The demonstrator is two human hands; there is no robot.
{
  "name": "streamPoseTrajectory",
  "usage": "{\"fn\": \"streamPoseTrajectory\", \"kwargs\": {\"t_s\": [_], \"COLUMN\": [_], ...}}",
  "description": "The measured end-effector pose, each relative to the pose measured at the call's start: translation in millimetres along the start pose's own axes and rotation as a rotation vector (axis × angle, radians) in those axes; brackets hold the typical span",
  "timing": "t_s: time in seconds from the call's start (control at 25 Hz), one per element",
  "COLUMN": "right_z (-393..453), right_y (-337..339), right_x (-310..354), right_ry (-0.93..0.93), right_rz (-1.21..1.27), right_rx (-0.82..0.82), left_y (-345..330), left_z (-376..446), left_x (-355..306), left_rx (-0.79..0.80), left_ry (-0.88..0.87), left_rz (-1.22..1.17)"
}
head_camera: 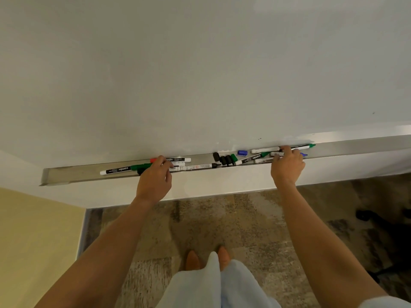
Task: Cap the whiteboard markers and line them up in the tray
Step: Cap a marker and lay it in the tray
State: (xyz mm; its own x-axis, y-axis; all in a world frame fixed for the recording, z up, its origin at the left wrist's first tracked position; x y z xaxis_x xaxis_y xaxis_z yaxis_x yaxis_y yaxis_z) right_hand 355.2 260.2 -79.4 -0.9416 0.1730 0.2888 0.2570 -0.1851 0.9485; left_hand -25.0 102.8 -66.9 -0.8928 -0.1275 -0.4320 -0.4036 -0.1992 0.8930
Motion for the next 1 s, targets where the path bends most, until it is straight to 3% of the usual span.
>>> {"fn": "streamPoseTrajectory", "kwargs": {"t_s": [0.2, 0.56, 0.76, 1.0], "right_z": [21, 52, 57, 62], "right_y": [5, 9, 7, 15], "right_x": [-5, -17, -19, -37], "right_ry": [0.045, 0.404, 0.495, 0.487], "right_rz": [-0.107, -0.469, -0.474, -0.345], "right_rx": [0.026, 0.096, 0.121, 0.020], "left_y": [-8, -20, -25, -26], "left_z": [3, 6, 10, 14], "left_x": [-14, -22, -36, -53], "left_rx": [0.004, 0.043, 0.061, 0.050], "left_ry": [-0.037, -0.036, -0.054, -0.094], "left_rz": [-0.013, 0.005, -0.017, -0.053]}}
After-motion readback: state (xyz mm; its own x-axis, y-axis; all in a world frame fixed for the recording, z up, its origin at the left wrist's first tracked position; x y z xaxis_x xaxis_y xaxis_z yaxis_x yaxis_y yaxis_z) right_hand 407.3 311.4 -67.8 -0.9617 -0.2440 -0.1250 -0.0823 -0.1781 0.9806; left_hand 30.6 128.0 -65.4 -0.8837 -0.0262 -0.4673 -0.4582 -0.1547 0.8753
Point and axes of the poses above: each hand's wrist, its own z-axis towards the middle knuckle, its own y-axis out of the back of the hand, x = y × z, the point moved 9 cm from there along z, towards the middle knuckle, and after that the axes turned 3 degrees about -z, right-handed, at the moved point
